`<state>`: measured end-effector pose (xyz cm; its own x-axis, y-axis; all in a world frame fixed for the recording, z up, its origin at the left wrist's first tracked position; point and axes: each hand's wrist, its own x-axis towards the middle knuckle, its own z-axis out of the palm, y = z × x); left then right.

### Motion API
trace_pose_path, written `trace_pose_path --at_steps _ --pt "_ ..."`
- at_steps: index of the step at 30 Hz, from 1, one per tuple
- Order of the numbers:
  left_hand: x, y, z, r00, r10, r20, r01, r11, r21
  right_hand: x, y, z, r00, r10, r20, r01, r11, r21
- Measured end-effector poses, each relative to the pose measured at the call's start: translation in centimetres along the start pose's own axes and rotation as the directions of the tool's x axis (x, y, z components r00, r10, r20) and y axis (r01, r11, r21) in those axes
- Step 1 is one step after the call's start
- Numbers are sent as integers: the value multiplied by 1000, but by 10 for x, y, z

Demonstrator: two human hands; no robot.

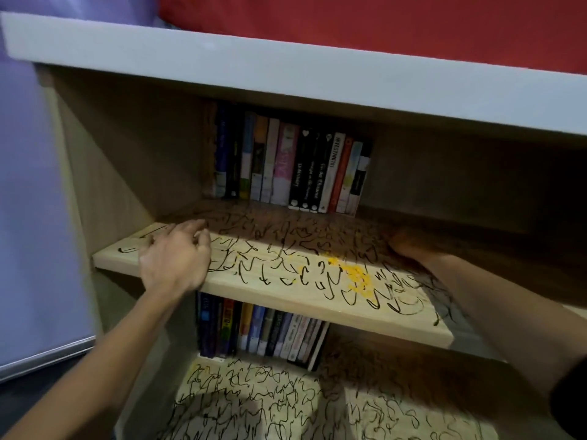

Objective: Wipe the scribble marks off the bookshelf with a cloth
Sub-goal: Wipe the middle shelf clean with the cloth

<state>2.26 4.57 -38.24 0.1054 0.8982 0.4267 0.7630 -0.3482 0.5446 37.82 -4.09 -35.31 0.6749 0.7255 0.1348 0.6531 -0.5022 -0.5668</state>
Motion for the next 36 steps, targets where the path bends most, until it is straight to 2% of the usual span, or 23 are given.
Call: trace_pose_path --at_steps 3,5,8,10,12,15,17,18,20,22,24,26,30,33,36 --pt "2 -2 2 1000 -16 14 16 999 30 -2 -42 26 973 -163 164 176 982 -67" --pt "2 -2 1 999 -18 37 16 998 57 -10 -71 39 922 -299 244 330 939 -96" --pt "5 -3 1 996 -32 86 24 995 96 -25 -95 53 835 -452 315 483 876 -24" --pt "6 -4 0 993 -42 112 29 992 121 -34 -97 58 767 -501 401 523 850 62" --pt "7 -5 0 989 -35 146 12 988 156 -44 -94 57 692 -501 520 504 851 149" --pt "11 -8 2 977 -28 210 -21 973 229 -58 -89 35 620 -509 597 567 817 108" --pt "14 -10 3 972 -30 232 -30 967 252 -61 -81 9 629 -553 546 573 805 155" --pt "15 -11 4 970 -30 242 -33 966 256 -56 -73 -7 666 -578 472 572 801 174" --pt "16 -12 5 965 -25 260 -45 964 261 -40 -44 -43 786 -543 295 547 834 78" --pt "17 -13 6 962 -29 270 -46 963 267 -34 -5 -68 903 -376 206 396 916 -63" --pt "17 -13 6 960 -30 277 -53 956 289 -35 35 -70 973 -153 171 175 977 -123" --pt "17 -12 6 958 -25 286 -67 949 309 -40 58 -56 988 -56 146 85 976 -201" --pt "15 -11 5 954 -19 300 -82 943 322 -57 43 -35 972 -70 225 118 972 -205" --pt "14 -11 4 950 -10 311 -97 940 326 -86 15 -17 938 -246 245 299 932 -208" --pt "12 -10 2 945 -1 328 -114 936 332 -107 -9 3 859 -457 232 498 851 -166"
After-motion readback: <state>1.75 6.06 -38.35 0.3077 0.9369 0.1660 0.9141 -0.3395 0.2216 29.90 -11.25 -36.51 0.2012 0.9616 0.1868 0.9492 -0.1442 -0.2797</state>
